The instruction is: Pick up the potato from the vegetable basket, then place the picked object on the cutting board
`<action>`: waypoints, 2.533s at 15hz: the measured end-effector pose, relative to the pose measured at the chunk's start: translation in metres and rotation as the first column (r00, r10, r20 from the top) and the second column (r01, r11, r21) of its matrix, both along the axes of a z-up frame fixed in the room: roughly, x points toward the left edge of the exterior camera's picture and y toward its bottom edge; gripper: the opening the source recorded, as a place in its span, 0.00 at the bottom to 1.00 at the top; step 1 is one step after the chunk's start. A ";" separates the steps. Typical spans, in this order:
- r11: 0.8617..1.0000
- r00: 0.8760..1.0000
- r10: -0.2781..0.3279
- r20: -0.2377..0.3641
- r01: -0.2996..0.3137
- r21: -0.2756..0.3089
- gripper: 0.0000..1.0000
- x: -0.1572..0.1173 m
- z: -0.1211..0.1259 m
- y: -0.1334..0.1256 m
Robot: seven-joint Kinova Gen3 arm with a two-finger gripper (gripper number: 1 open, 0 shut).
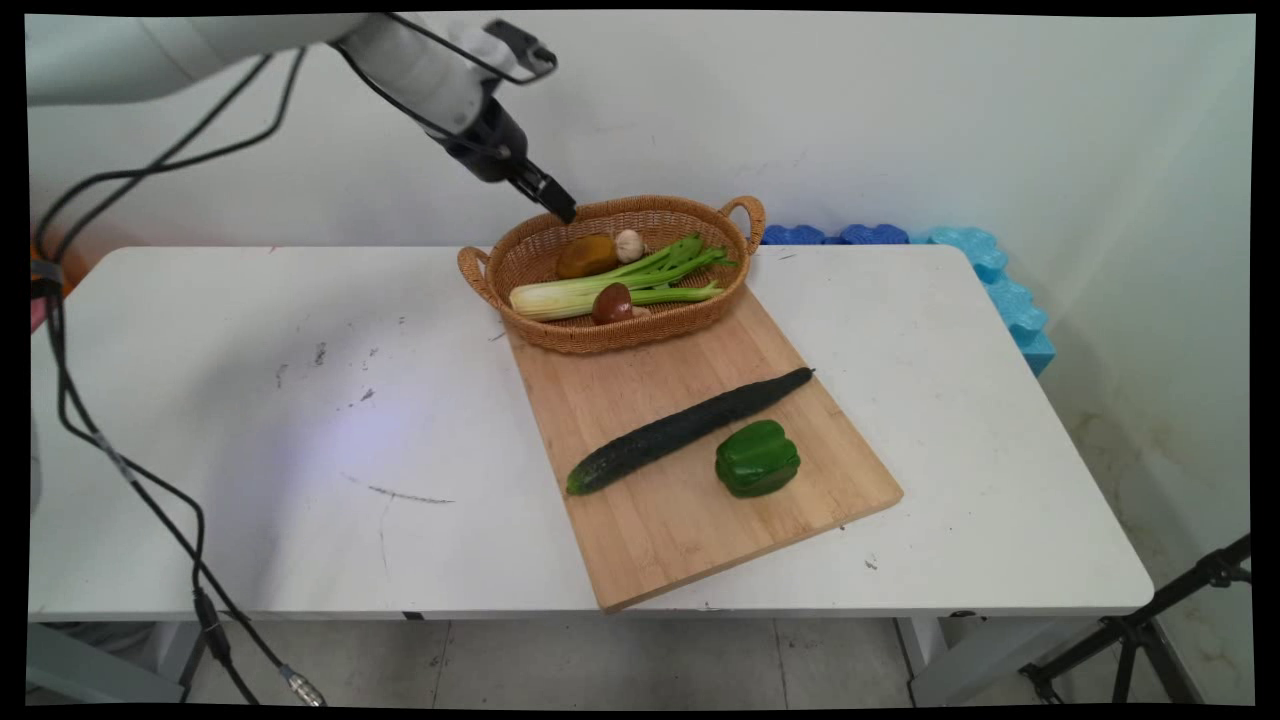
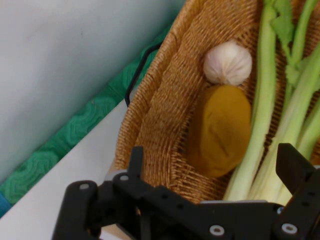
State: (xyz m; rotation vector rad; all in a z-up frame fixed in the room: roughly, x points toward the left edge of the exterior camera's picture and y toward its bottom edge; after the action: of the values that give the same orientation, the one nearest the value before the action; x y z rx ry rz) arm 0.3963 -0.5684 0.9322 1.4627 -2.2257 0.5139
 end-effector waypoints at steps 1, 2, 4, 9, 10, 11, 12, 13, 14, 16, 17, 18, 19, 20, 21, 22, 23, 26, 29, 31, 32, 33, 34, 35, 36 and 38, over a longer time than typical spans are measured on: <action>1.000 1.000 0.002 0.002 -0.002 0.013 1.00 -0.003 -0.010 -0.008; 1.000 1.000 0.005 0.001 -0.005 0.023 1.00 -0.005 -0.018 -0.013; 0.999 1.000 0.003 -0.002 -0.002 0.044 1.00 -0.012 -0.034 -0.026; 0.997 1.000 -0.012 -0.008 0.013 0.082 1.00 -0.026 -0.064 -0.048; 0.996 1.000 -0.015 -0.008 0.016 0.086 1.00 -0.028 -0.068 -0.050; 0.996 1.000 -0.020 -0.008 0.020 0.091 1.00 -0.030 -0.072 -0.054; 0.995 1.000 -0.022 -0.008 0.023 0.094 1.00 -0.032 -0.075 -0.056; 0.995 1.000 -0.025 -0.008 0.026 0.097 1.00 -0.034 -0.078 -0.058; 0.995 1.000 -0.028 -0.008 0.029 0.098 0.00 -0.035 -0.080 -0.059; 0.994 0.999 -0.036 -0.007 0.037 0.100 0.00 -0.038 -0.084 -0.062; 0.994 0.999 -0.041 -0.006 0.041 0.101 0.00 -0.040 -0.085 -0.063; 0.994 0.999 -0.046 -0.005 0.046 0.100 0.00 -0.041 -0.086 -0.064; 0.994 0.999 -0.052 -0.004 0.052 0.097 0.00 -0.042 -0.086 -0.065; 0.994 0.998 -0.057 -0.002 0.057 0.091 0.00 -0.043 -0.085 -0.066; 0.995 0.998 -0.065 0.000 0.064 0.083 0.00 -0.045 -0.081 -0.067; 0.995 0.998 -0.070 0.002 0.070 0.071 0.00 -0.046 -0.075 -0.068; 0.996 0.997 -0.073 0.003 0.073 0.060 0.00 -0.046 -0.069 -0.068; 0.996 0.996 -0.087 0.001 0.087 0.020 0.00 -0.050 -0.036 -0.060; 0.993 0.993 -0.115 -0.012 0.115 -0.012 0.00 -0.055 0.004 -0.039; 0.989 0.989 -0.146 -0.031 0.146 -0.030 0.00 -0.063 0.033 -0.017; 0.986 0.986 -0.161 -0.040 0.160 -0.036 0.00 -0.067 0.044 -0.007; 0.985 0.984 -0.171 -0.047 0.169 -0.039 0.00 -0.069 0.050 0.000; 0.982 0.981 -0.184 -0.056 0.182 -0.041 0.00 -0.072 0.058 0.010; 0.981 0.979 -0.192 -0.061 0.190 -0.041 0.00 -0.074 0.063 0.017; 0.979 0.977 -0.204 -0.069 0.202 -0.039 0.00 -0.077 0.069 0.028; 0.975 0.971 -0.221 -0.088 0.220 -0.026 0.00 -0.084 0.075 0.054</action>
State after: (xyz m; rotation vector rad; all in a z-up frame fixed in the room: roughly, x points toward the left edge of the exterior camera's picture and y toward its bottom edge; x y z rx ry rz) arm 0.3128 -0.5143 1.0077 1.1864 -2.2698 0.3840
